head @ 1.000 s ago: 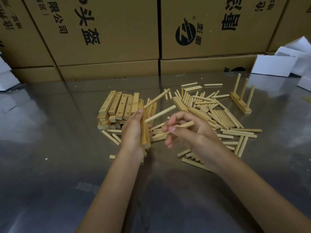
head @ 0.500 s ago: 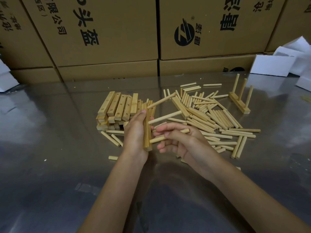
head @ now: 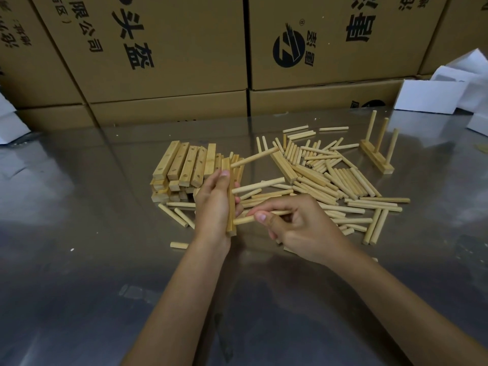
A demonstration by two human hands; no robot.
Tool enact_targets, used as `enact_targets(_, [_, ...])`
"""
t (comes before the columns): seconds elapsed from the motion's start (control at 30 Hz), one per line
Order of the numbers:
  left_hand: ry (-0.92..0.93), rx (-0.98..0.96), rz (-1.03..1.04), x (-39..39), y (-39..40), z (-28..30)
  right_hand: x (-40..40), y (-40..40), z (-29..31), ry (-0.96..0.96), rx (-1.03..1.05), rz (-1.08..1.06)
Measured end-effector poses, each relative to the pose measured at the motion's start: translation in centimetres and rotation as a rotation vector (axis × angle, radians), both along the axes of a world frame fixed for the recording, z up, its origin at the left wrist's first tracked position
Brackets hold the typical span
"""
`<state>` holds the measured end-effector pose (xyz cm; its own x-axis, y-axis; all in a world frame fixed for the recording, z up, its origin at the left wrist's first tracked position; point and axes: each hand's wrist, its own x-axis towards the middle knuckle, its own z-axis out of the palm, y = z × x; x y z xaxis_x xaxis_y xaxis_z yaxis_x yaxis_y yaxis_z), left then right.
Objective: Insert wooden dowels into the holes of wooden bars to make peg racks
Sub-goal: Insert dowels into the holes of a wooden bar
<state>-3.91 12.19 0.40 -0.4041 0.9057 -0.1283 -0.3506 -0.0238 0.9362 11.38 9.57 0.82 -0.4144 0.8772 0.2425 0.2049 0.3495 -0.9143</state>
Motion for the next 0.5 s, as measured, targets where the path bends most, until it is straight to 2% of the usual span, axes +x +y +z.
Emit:
enact_targets(0.2, [0.020, 0.033, 0.033, 0.4, -0.2, -0.1, -0.3, 0.1, -0.8, -0.022, 0.022, -0.084])
enact_targets(0.37, [0.026, 0.063, 0.025, 0.5, -0.3, 0.2, -0.1, 0.1, -0.5, -0.004, -0.106, -0.078])
enact_targets(0.5, [0.035, 0.112, -0.002, 0.1, -0.1, 0.6, 0.3, 0.2, 0.9, 0.101, -0.263, 0.011])
